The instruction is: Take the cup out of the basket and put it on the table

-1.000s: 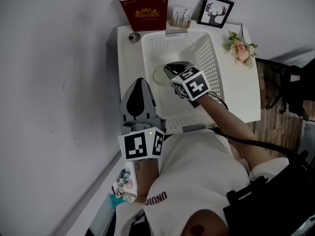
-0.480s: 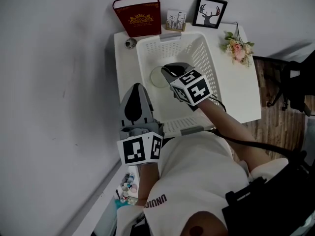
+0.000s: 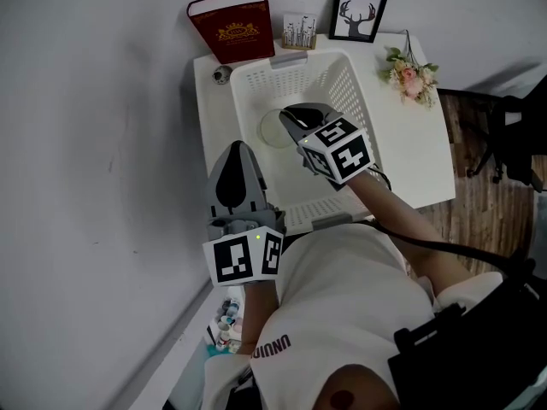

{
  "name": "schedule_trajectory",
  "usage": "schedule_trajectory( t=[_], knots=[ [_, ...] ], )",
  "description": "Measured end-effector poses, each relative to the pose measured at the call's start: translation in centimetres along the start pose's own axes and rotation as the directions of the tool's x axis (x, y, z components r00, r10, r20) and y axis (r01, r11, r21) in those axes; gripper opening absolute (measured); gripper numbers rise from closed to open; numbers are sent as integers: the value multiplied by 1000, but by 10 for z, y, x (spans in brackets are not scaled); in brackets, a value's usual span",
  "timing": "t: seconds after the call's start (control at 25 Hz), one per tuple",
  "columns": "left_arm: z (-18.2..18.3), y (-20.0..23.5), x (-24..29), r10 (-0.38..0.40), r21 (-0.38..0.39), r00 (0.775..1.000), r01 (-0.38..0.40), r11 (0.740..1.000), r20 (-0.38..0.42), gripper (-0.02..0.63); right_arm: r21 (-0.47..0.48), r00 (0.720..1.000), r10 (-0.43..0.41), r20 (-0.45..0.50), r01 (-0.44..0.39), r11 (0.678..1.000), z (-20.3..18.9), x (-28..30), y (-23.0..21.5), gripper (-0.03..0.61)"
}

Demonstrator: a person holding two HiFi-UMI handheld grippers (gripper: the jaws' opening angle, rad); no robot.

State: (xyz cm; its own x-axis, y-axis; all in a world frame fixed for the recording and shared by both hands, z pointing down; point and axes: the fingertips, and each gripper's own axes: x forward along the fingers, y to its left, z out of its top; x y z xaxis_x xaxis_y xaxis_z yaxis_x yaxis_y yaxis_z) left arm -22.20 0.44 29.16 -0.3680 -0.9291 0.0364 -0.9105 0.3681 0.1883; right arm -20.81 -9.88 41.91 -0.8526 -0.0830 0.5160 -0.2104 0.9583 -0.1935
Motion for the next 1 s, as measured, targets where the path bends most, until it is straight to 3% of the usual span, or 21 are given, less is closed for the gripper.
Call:
schedule_trajectory(
  t=[1.0],
  knots=[
    [3, -27, 7, -77, 17, 997, 78, 997, -6, 12, 61, 990, -78, 116, 71, 996, 16, -47, -15, 41]
  ],
)
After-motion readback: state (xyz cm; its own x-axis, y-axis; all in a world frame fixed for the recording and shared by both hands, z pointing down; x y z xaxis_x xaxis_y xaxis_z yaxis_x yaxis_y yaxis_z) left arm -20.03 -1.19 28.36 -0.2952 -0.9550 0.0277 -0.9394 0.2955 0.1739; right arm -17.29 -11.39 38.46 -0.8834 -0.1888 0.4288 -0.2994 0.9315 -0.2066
